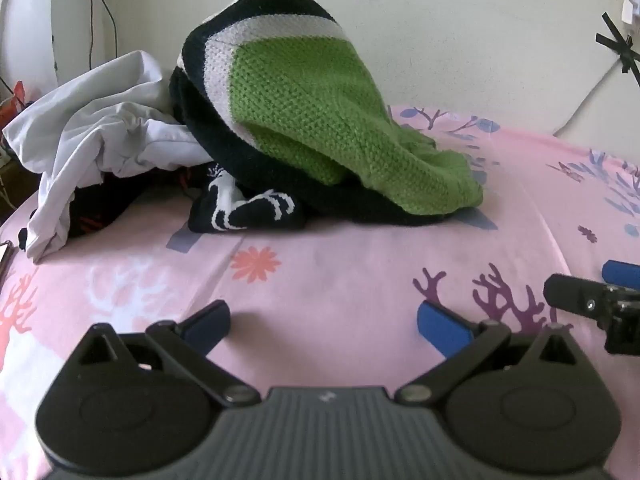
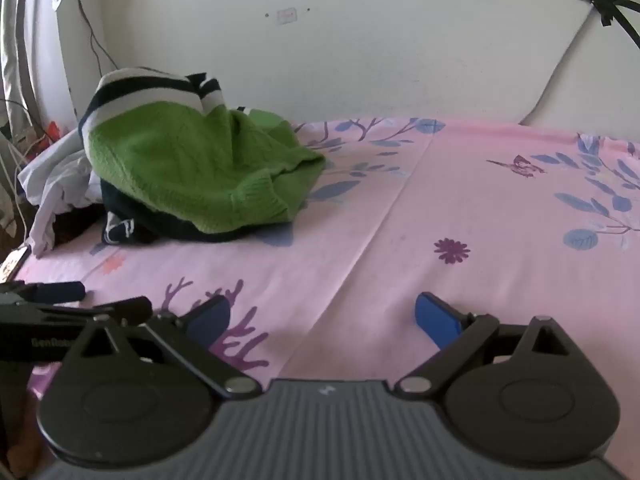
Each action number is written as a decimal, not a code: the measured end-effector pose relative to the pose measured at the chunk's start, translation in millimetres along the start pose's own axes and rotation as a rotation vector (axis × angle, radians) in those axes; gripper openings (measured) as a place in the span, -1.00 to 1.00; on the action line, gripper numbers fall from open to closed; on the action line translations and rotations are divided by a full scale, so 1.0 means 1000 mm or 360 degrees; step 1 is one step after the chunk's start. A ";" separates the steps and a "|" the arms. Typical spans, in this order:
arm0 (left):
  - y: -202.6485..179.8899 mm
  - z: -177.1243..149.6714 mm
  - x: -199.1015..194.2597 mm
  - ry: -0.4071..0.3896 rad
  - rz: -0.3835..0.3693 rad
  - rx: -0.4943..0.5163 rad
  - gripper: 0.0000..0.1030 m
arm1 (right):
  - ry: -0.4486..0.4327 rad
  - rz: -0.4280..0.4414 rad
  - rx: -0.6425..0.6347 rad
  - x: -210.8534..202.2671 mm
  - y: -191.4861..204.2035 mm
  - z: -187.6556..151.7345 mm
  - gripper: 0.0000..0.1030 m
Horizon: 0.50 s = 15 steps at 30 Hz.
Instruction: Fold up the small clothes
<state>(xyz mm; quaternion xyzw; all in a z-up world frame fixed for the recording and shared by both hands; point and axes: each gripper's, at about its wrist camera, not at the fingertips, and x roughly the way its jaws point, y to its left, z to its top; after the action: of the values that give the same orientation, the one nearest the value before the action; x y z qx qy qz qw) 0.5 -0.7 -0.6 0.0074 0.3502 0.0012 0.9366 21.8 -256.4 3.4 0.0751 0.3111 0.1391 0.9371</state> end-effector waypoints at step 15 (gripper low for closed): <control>0.005 -0.007 -0.011 -0.0062 -0.0010 -0.0067 1.00 | -0.0032 0.0028 0.0092 -0.004 -0.001 -0.004 0.74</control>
<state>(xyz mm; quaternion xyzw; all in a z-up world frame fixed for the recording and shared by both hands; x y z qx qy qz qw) -12.4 4.2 1.3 -0.0135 0.3318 0.0055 0.9432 16.1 -258.0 2.1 0.1064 0.3048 0.1374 0.9364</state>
